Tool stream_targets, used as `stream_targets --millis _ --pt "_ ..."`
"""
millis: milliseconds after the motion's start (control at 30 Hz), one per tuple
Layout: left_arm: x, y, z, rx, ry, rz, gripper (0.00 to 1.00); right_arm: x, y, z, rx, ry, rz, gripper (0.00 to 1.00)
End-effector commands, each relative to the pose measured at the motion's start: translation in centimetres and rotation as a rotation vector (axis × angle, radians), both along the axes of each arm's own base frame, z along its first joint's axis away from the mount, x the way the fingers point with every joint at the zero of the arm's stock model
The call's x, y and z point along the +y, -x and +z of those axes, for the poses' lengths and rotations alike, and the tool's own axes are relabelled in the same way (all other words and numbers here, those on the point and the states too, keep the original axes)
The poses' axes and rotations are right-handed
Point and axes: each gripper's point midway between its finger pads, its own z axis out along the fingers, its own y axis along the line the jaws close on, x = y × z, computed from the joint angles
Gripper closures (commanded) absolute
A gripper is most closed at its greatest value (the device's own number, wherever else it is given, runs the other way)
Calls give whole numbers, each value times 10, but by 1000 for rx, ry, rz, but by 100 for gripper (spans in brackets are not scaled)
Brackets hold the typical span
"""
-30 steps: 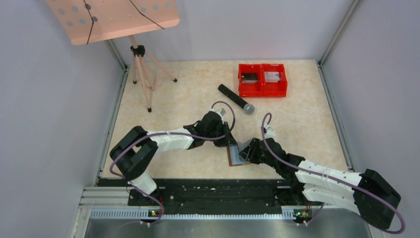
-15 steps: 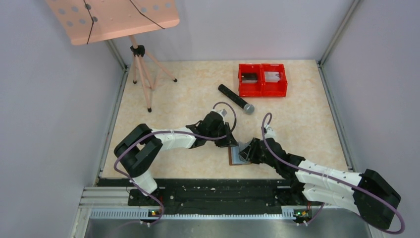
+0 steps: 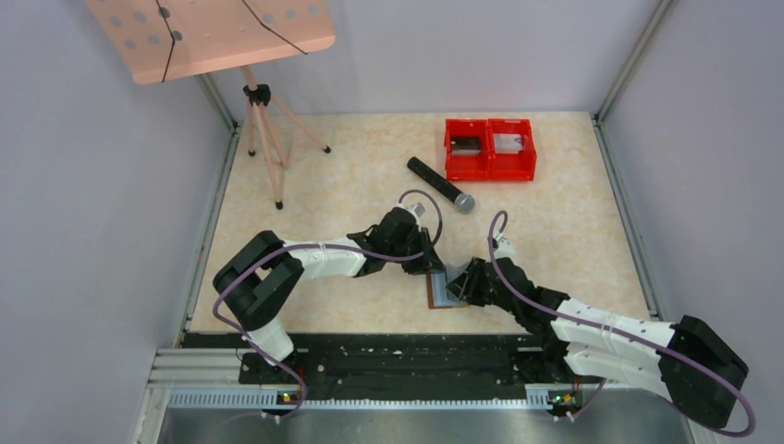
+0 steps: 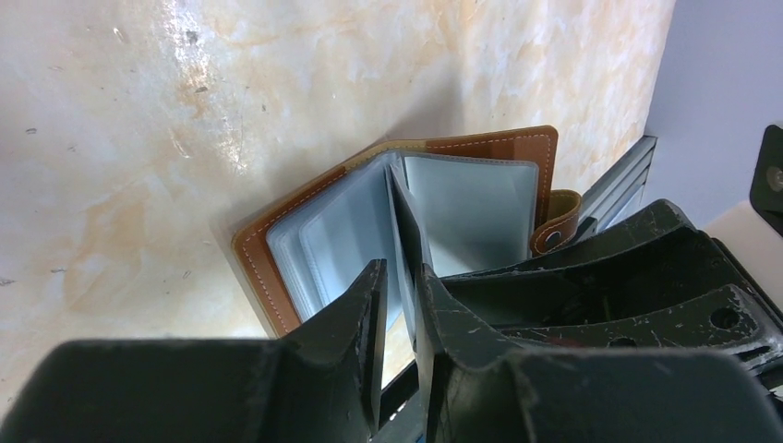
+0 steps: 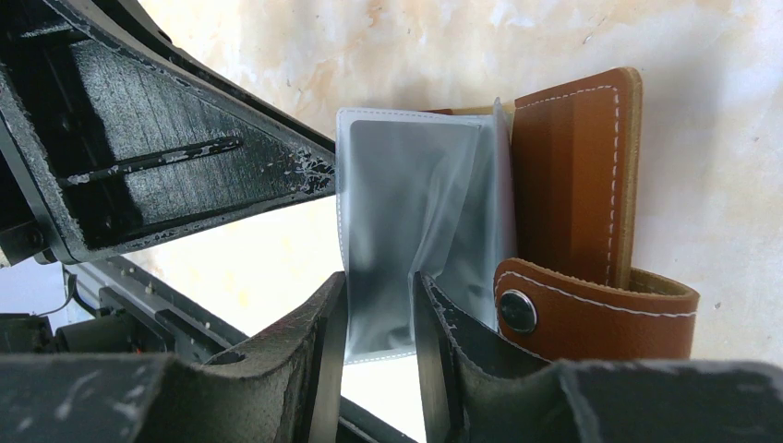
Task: Take the credit cards out of the card holder
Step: Remove the credit card from the card holder.
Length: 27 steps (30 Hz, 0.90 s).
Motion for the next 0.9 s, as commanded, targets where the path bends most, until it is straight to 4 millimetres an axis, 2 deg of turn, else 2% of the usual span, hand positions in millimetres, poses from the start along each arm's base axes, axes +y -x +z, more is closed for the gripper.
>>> stream_targets --millis 0,767,800,867 --pt "-13 -3 11 -20 67 -15 78 4 -5 9 -29 -32 -1 68" --pt "-17 0 0 16 75 -26 79 5 -6 10 -31 -34 3 68" --pt "-18 1 1 17 77 -29 80 5 -6 10 -31 -33 3 68" --pt "-19 0 1 21 82 -32 87 7 -6 11 -31 -35 9 66"
